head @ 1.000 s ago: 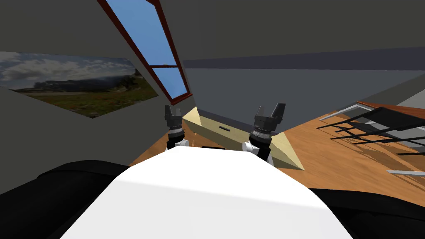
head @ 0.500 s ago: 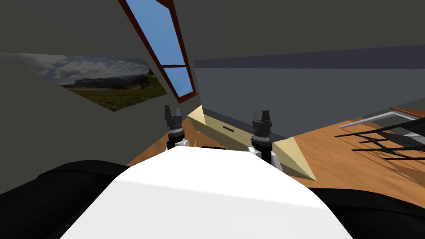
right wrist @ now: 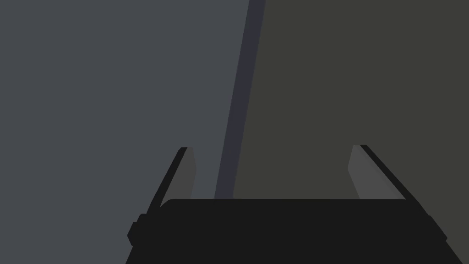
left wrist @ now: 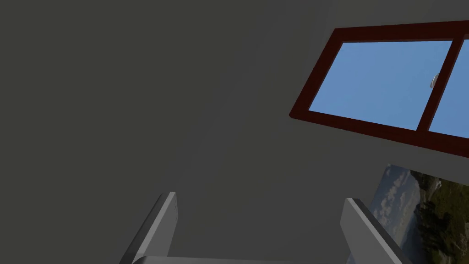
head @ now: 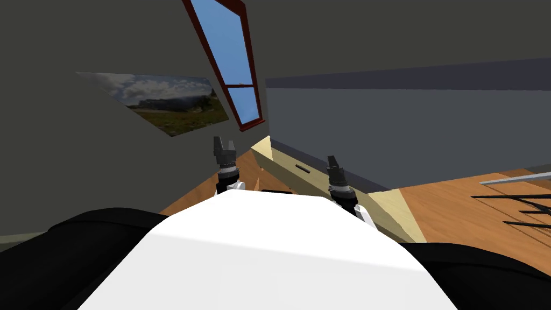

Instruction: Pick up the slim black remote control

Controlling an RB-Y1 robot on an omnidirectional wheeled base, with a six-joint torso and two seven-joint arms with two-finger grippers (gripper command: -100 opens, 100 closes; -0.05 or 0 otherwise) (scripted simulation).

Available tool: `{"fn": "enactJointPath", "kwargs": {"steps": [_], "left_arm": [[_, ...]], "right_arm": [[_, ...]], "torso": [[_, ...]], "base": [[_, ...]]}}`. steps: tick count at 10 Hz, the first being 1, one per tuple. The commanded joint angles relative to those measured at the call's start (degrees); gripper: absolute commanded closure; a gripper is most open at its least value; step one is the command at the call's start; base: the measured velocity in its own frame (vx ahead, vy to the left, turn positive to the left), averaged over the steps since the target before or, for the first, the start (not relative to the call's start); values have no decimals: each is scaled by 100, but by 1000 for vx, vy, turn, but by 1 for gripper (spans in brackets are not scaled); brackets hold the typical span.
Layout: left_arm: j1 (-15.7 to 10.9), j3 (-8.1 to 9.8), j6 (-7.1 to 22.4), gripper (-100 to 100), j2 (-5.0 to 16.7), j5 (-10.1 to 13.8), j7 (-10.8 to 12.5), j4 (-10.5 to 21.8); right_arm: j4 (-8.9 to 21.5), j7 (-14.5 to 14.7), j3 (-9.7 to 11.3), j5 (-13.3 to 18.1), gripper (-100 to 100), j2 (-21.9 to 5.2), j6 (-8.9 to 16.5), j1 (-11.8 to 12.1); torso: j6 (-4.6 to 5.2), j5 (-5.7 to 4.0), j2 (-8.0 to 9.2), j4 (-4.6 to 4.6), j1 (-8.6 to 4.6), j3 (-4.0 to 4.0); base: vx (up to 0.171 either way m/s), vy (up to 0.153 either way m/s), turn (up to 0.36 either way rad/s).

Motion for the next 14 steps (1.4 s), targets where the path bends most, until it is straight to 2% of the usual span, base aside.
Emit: {"fn": "enactJointPath", "kwargs": {"steps": [1, 2, 3, 4, 5, 6, 7, 8, 9, 10, 11, 12, 13, 14], "left_arm": [[0, 0, 0, 0, 0, 0, 0, 0], [1, 1, 0, 0, 0, 0, 0, 0], [0, 0, 0, 0, 0, 0, 0, 0], [1, 1, 0, 0, 0, 0, 0, 0], [0, 0, 0, 0, 0, 0, 0, 0], [1, 1, 0, 0, 0, 0, 0, 0], [1, 1, 0, 0, 0, 0, 0, 0], [1, 1, 0, 0, 1, 0, 0, 0], [1, 1, 0, 0, 0, 0, 0, 0], [1, 1, 0, 0, 0, 0, 0, 0], [1, 1, 0, 0, 0, 0, 0, 0], [2, 1, 0, 0, 1, 0, 0, 0], [1, 1, 0, 0, 0, 0, 0, 0], [2, 1, 0, 0, 1, 0, 0, 0]], "right_arm": [[75, -29, -61, 226, -100, -77, -34, 84], [236, -57, -157, 427, -100, -190, -119, 239], [236, -57, -157, 498, -100, -190, -119, 239], [406, -87, -252, 723, -100, -301, -203, 395], [406, -87, -252, 782, -100, -301, -203, 395], [587, -120, -345, 1005, -100, -411, -284, 550], [587, -120, -345, 1075, -100, -411, -284, 550], [778, -153, -435, 1293, -100, -518, -362, 700], [778, -153, -435, 1378, -100, -518, -362, 700], [978, -189, -519, 1594, -100, -623, -435, 844], [978, -189, -519, 1689, -100, -623, -435, 844], [1187, -226, -596, 1887, -100, -726, -503, 981], [1187, -226, -596, 2006, -100, -726, -503, 981], [1405, -265, -668, 2183, -100, -827, -564, 1109]], "torso": [[0, 0, 0, 0, 0, 0], [4, -1, -1, 0, -6, -1], [1, -1, 0, 0, -6, 0], [4, -2, -2, 0, -9, -1], [1, -1, -4, -1, -7, -2], [4, -2, -5, -1, -10, -3], [1, -2, -6, -1, -11, -3], [4, -2, -6, -1, -13, -4], [1, -2, -7, -1, -9, -4], [4, -2, -8, -1, -10, -5], [1, -1, -8, -2, -8, -5], [5, -2, -9, -1, -12, -5], [1, -2, -12, -2, -12, -7], [5, -3, -11, -2, -14, -6]], "base": [[-13, 40, 113], [-17, 46, 194], [-9, 35, 114], [1, 45, 250], [-1, 32, 104], [2, 36, 222], [2, 28, 98], [6, 45, 218], [7, 38, 130], [9, 47, 261], [12, 30, 130], [20, 38, 241], [17, 24, 122], [19, 30, 262]]}}
